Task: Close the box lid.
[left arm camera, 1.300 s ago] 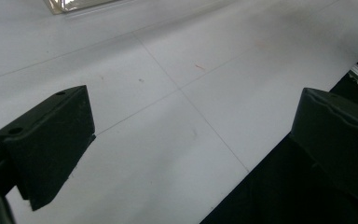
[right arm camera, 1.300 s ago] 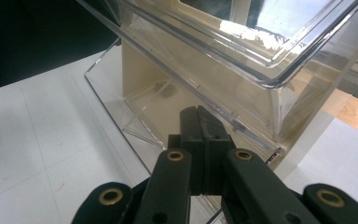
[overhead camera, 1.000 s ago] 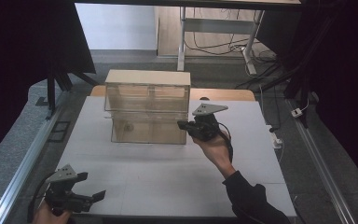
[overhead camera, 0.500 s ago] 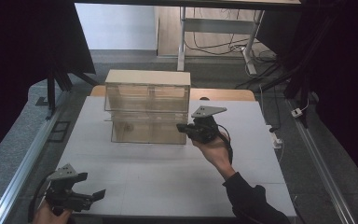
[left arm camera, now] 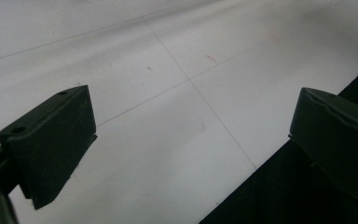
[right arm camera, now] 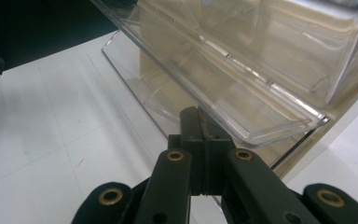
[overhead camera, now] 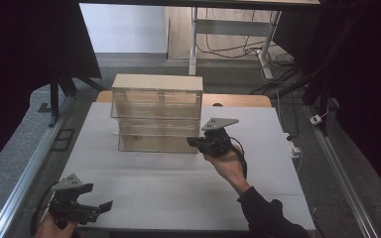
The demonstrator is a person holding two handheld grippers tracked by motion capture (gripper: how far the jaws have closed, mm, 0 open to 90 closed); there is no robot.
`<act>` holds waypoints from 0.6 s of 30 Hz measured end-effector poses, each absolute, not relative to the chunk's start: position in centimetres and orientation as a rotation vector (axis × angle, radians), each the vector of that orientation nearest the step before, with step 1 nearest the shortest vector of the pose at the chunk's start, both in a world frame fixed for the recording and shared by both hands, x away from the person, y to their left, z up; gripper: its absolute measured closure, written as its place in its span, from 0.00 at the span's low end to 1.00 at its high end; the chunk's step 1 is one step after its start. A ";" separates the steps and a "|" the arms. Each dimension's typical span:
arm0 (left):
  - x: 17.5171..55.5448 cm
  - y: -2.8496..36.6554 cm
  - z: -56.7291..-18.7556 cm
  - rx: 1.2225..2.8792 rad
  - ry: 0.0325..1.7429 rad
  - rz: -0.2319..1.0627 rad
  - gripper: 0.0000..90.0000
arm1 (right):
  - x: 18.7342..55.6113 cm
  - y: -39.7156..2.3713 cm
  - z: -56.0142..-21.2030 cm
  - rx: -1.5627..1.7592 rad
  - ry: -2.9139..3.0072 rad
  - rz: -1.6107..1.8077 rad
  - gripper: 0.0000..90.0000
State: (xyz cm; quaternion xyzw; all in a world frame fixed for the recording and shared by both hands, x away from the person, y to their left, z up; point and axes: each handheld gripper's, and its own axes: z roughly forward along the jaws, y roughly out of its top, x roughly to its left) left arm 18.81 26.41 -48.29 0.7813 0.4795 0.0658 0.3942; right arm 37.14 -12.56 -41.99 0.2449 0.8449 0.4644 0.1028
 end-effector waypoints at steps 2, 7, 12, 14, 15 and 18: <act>18.8 26.4 -48.3 1.981 1.217 0.166 0.01 | 37.0 -12.6 -42.2 0.724 2.498 1.368 1.00; 18.8 26.4 -48.3 1.981 1.216 0.165 0.01 | 36.7 -12.9 -42.7 0.719 2.516 1.346 1.00; 18.8 26.4 -48.3 1.979 1.219 0.172 0.01 | 36.6 -13.1 -43.1 0.728 2.526 1.333 1.00; 18.7 26.4 -48.3 1.979 1.224 0.173 0.00 | 36.6 -13.2 -43.4 0.732 2.528 1.327 1.00; 18.7 26.4 -48.2 1.980 1.225 0.173 0.00 | 36.6 -13.2 -43.5 0.732 2.533 1.321 1.00; 18.7 26.4 -48.2 1.980 1.225 0.173 0.00 | 36.6 -13.4 -43.8 0.745 2.533 1.311 1.00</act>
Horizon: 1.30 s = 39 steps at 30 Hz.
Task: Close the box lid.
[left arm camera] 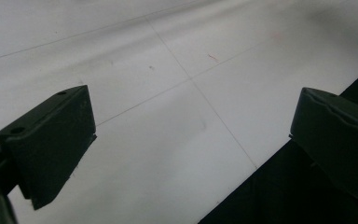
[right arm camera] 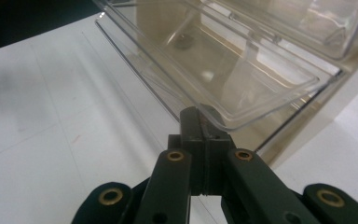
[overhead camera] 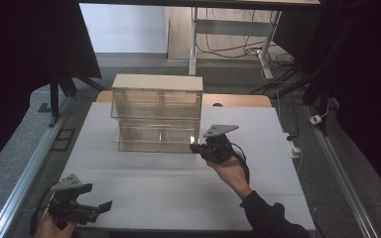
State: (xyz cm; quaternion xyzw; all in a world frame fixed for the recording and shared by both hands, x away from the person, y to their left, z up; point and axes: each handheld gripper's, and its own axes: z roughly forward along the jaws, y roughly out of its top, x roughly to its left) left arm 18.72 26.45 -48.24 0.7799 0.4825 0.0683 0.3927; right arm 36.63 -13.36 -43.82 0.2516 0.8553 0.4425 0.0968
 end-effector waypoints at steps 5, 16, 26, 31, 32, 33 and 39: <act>18.7 26.4 -48.2 1.981 1.224 0.177 0.00 | 36.9 -13.7 -44.6 0.767 2.537 1.288 1.00; 18.7 26.4 -48.3 1.986 1.223 0.174 0.00 | 37.0 -13.6 -46.0 0.774 2.569 1.236 1.00; 18.7 26.4 -48.3 1.987 1.225 0.172 0.00 | 37.2 -13.7 -46.8 0.777 2.584 1.201 1.00; 18.7 26.4 -48.3 1.988 1.226 0.174 0.01 | 37.1 -13.6 -47.2 0.776 2.604 1.187 1.00; 18.7 26.4 -48.3 1.988 1.225 0.173 0.01 | 37.1 -13.6 -47.3 0.773 2.610 1.184 1.00; 18.7 26.4 -48.3 1.988 1.225 0.173 0.01 | 37.0 -13.5 -47.5 0.775 2.617 1.175 1.00; 18.7 26.4 -48.3 1.988 1.226 0.174 0.01 | 36.7 -13.5 -47.7 0.780 2.629 1.159 1.00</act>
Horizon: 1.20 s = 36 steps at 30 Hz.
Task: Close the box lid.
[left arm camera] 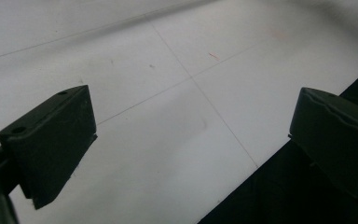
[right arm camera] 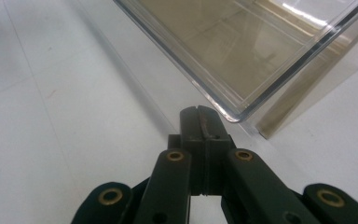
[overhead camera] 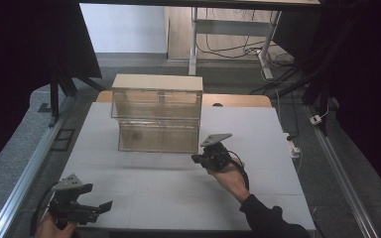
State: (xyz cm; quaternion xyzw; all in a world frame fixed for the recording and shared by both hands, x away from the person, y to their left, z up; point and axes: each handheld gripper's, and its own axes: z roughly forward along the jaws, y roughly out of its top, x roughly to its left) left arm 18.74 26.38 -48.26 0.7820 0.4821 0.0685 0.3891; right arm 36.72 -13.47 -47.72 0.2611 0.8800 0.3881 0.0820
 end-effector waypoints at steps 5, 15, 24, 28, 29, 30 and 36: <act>18.7 26.4 -48.2 1.991 1.223 0.177 0.01 | 36.6 -13.6 -47.4 0.776 2.627 1.180 0.99; 18.7 26.3 -48.3 1.995 1.222 0.179 0.01 | 35.9 -13.7 -46.1 0.776 2.617 1.200 0.81; 18.7 26.3 -48.3 1.996 1.221 0.177 0.01 | 35.4 -14.1 -45.6 0.816 2.594 1.240 0.61; 18.7 26.3 -48.3 1.998 1.219 0.178 0.00 | 35.0 -14.3 -45.3 0.821 2.588 1.250 0.53; 18.7 26.3 -48.3 1.997 1.219 0.178 0.00 | 34.8 -14.5 -45.2 0.818 2.586 1.255 0.52; 18.7 26.3 -48.3 1.997 1.220 0.177 0.01 | 34.7 -14.6 -45.2 0.823 2.583 1.261 0.50; 18.7 26.3 -48.3 1.997 1.222 0.180 0.01 | 33.9 -15.3 -44.8 0.831 2.575 1.268 0.39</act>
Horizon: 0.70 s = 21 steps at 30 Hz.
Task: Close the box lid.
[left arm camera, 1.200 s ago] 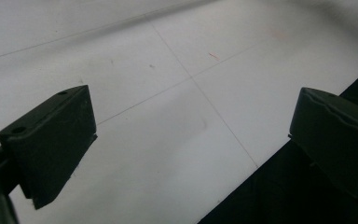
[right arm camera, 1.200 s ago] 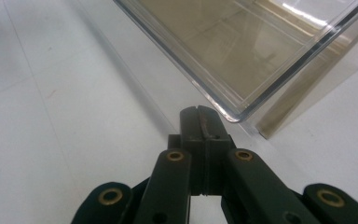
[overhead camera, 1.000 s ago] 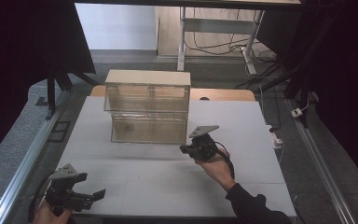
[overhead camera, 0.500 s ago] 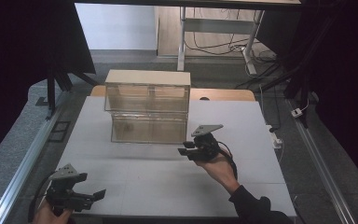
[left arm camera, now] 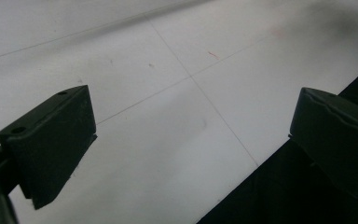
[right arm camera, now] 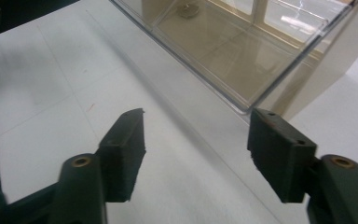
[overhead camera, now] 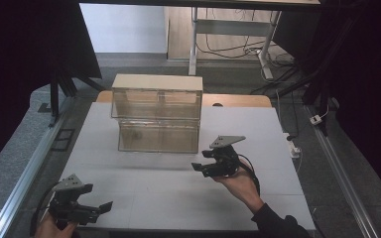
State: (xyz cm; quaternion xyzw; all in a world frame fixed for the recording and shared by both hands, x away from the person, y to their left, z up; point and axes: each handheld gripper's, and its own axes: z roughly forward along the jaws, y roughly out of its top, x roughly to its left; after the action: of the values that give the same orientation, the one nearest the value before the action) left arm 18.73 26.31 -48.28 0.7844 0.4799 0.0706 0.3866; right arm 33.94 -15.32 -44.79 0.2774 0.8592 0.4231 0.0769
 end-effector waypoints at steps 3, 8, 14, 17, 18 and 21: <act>18.8 26.3 -48.3 1.998 1.223 0.173 0.01 | 33.6 -15.9 -44.7 0.845 2.574 1.269 0.35; 18.8 26.3 -48.3 1.996 1.225 0.174 0.01 | 33.2 -17.1 -44.4 0.866 2.551 1.286 0.28; 18.8 26.3 -48.3 1.995 1.225 0.173 0.01 | 32.3 -18.6 -44.1 0.882 2.531 1.275 0.19; 18.8 26.3 -48.3 1.995 1.226 0.176 0.01 | 31.8 -19.5 -44.0 0.899 2.513 1.264 0.16; 18.8 26.3 -48.3 1.995 1.225 0.174 0.01 | 31.7 -19.8 -43.9 0.907 2.504 1.259 0.15; 18.8 26.3 -48.3 1.994 1.226 0.173 0.01 | 31.2 -20.8 -43.9 0.931 2.486 1.261 0.13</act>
State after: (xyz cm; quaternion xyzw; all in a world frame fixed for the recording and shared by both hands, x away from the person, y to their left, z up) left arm 18.77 26.33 -48.28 0.7834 0.4816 0.0681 0.3869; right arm 31.19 -20.77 -43.88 0.3153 0.8415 0.4269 0.1011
